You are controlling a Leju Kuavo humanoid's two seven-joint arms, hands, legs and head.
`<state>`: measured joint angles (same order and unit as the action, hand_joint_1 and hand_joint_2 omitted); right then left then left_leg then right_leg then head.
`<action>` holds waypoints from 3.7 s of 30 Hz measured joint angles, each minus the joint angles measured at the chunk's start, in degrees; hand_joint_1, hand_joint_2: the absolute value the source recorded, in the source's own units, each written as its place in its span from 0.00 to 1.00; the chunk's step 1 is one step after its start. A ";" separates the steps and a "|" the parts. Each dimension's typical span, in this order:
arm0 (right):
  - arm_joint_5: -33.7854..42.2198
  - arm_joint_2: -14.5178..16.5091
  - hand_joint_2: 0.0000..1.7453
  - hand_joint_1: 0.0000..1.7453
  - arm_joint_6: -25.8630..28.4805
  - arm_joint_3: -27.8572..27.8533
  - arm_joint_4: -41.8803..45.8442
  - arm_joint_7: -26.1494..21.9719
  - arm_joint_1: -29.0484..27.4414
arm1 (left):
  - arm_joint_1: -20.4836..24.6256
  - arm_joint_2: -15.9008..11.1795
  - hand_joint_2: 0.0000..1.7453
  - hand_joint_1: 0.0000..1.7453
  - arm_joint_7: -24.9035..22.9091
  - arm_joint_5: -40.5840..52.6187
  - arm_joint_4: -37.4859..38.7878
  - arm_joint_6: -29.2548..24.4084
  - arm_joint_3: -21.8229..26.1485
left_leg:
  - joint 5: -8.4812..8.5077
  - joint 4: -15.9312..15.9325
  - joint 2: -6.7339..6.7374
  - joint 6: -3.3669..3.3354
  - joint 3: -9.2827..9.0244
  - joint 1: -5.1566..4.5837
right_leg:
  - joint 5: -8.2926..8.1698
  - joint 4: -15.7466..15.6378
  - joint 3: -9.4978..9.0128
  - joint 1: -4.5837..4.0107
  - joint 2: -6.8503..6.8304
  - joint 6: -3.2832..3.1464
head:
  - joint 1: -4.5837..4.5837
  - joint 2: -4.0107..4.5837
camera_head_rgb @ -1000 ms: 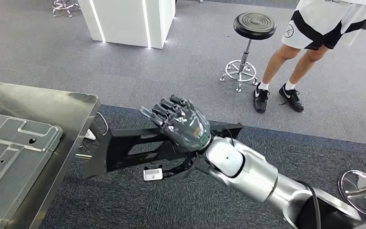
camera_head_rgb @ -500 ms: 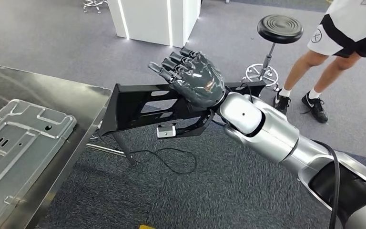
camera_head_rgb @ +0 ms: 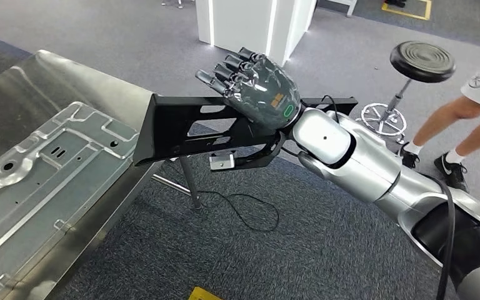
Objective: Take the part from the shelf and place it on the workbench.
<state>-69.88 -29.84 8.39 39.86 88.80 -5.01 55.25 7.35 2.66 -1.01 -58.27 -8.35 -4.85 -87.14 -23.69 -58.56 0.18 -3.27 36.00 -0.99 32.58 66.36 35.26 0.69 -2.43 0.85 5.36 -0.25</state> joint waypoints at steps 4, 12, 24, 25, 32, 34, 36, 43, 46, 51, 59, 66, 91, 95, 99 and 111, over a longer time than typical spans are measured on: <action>-0.16 -0.68 1.00 1.00 -3.96 2.32 -1.49 -1.37 4.07 | -0.03 0.11 1.00 0.00 0.08 0.01 -0.02 0.01 0.00 | 0.02 -0.22 -3.15 -0.34 -0.01 -0.05 | 1.84 9.72 6.02 0.00 2.34 -0.02 | 0.03 0.01; -2.36 -0.03 1.00 1.00 -7.20 8.53 -6.81 -2.60 13.59 | -0.07 0.36 1.00 0.00 -0.42 0.14 -0.01 0.11 -0.07 | 0.38 -0.83 -8.79 1.47 1.29 0.55 | -6.10 -6.34 -0.41 0.15 5.72 -1.17 | 0.12 0.00; -3.33 4.12 1.00 1.00 -9.33 16.91 -15.19 -2.87 21.31 | -0.58 0.08 1.00 0.00 -0.54 1.16 -0.02 0.27 -0.27 | 0.70 -1.34 3.00 3.75 1.70 1.03 | -5.17 -7.22 -2.13 -0.15 -3.40 -1.05 | -0.15 0.01; -3.33 4.26 1.00 1.00 -9.35 17.16 -15.54 -2.84 21.63 | -0.60 0.07 1.00 0.00 -0.54 1.18 -0.02 0.27 -0.34 | 0.56 -0.68 3.10 3.22 1.39 0.78 | -4.96 -7.14 -2.24 -0.31 -3.92 -0.77 | -0.08 0.01; -2.88 4.97 1.00 1.00 -9.56 19.01 -16.95 -2.24 22.87 | -0.20 0.11 1.00 0.00 -0.75 1.23 -0.02 0.16 -0.91 | 0.71 0.18 -1.23 0.48 0.60 0.78 | 0.83 3.98 2.78 0.34 1.67 0.40 | 0.06 0.00; -2.70 4.96 1.00 1.00 -9.70 19.81 -17.58 -2.08 22.78 | -0.18 0.14 1.00 0.00 -0.83 1.22 -0.02 0.16 -0.98 | 0.65 0.10 -2.86 0.29 0.52 0.62 | 1.07 8.05 5.65 0.17 2.15 0.22 | 0.05 0.01; -2.43 4.96 1.00 1.00 -9.68 20.55 -18.02 -1.97 22.67 | -0.19 0.15 1.00 0.00 -1.01 1.21 -0.02 0.15 -0.99 | 0.61 -0.06 -4.59 0.27 0.39 0.51 | -2.57 4.39 4.85 -0.03 2.87 -0.32 | 0.05 0.01; -2.05 5.13 1.00 1.00 -9.23 21.50 -18.56 -1.55 22.72 | -0.28 0.54 1.00 0.00 -1.76 1.04 -0.03 -0.20 -1.05 | 0.73 -0.32 -8.45 1.93 1.30 0.86 | -7.38 -7.56 -0.27 0.03 5.67 -1.72 | 0.06 -0.01; -2.03 5.35 1.00 1.00 -9.20 21.67 -18.74 -1.52 22.84 | -0.32 0.48 1.00 0.00 -1.87 0.90 -0.02 -0.25 -1.07 | -2.85 -6.46 -2.77 3.04 4.23 0.68 | -7.51 -8.55 -1.29 0.32 3.01 -2.13 | -0.15 0.01; -1.91 5.38 1.00 1.00 -9.22 22.63 -19.05 -1.53 22.58 | -0.44 0.19 1.00 0.00 -1.87 0.69 -0.02 -0.22 -1.07 | -3.01 -11.98 -0.15 4.55 7.51 1.69 | -6.70 -8.11 -1.64 0.57 -0.99 -1.75 | -0.20 0.01; -1.37 5.69 1.00 1.00 -9.16 22.88 -19.34 -1.41 22.82 | -0.70 0.08 1.00 0.00 -1.11 0.04 -0.02 -0.28 -1.07 | 0.73 -0.74 0.71 1.75 1.52 1.38 | -3.96 -5.56 -2.16 0.35 -3.14 0.61 | -0.02 0.00; -1.01 5.47 1.00 1.00 -9.75 23.03 -19.46 -1.17 22.68 | -0.50 0.13 1.00 0.00 -0.66 -0.37 -0.02 -0.20 -1.07 | 0.61 -0.65 -2.05 0.51 1.05 0.68 | -0.05 7.40 5.26 -0.12 2.28 -0.26 | -0.01 0.01; 0.26 5.44 1.00 1.00 -13.04 24.47 -21.45 -2.72 24.71 | -0.45 0.27 1.00 0.00 -0.74 -1.23 -0.06 0.04 -1.01 | 0.15 1.88 -2.42 -0.63 -1.32 0.67 | -3.12 0.64 3.40 -0.62 2.84 0.00 | -0.01 0.01; 0.64 5.43 1.00 1.00 -13.36 25.28 -21.81 -2.90 24.63 | -0.51 0.27 1.00 0.00 -0.78 -1.22 -0.06 0.07 -1.01 | -1.26 1.18 -2.36 -0.06 -2.45 1.06 | -3.36 7.02 8.26 0.58 2.76 1.23 | -0.01 0.01; 0.97 5.43 1.00 1.00 -13.34 25.56 -22.20 -2.92 24.76 | -0.48 0.17 1.00 0.00 -0.86 -1.20 -0.04 0.06 -1.02 | -3.85 -0.48 -2.57 1.59 -3.30 1.45 | -8.81 -5.07 2.75 1.16 3.13 1.55 | 0.00 0.01; 1.09 5.57 1.00 1.00 -13.33 26.47 -22.79 -2.98 24.55 | -0.55 -0.02 1.00 0.00 -1.04 -1.20 -0.02 0.04 -1.03 | -1.41 -13.17 -0.65 3.07 8.54 1.32 | -1.90 -6.87 -5.85 0.11 2.42 -2.11 | -0.09 -0.01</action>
<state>-68.78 -24.27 -4.95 66.33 66.01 -7.99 79.79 6.80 2.64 -2.05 -59.47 -8.37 -4.81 -88.17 -25.10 -71.73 -0.46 -0.20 44.54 0.33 30.68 59.49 29.41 0.80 -0.01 -1.26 5.27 -0.25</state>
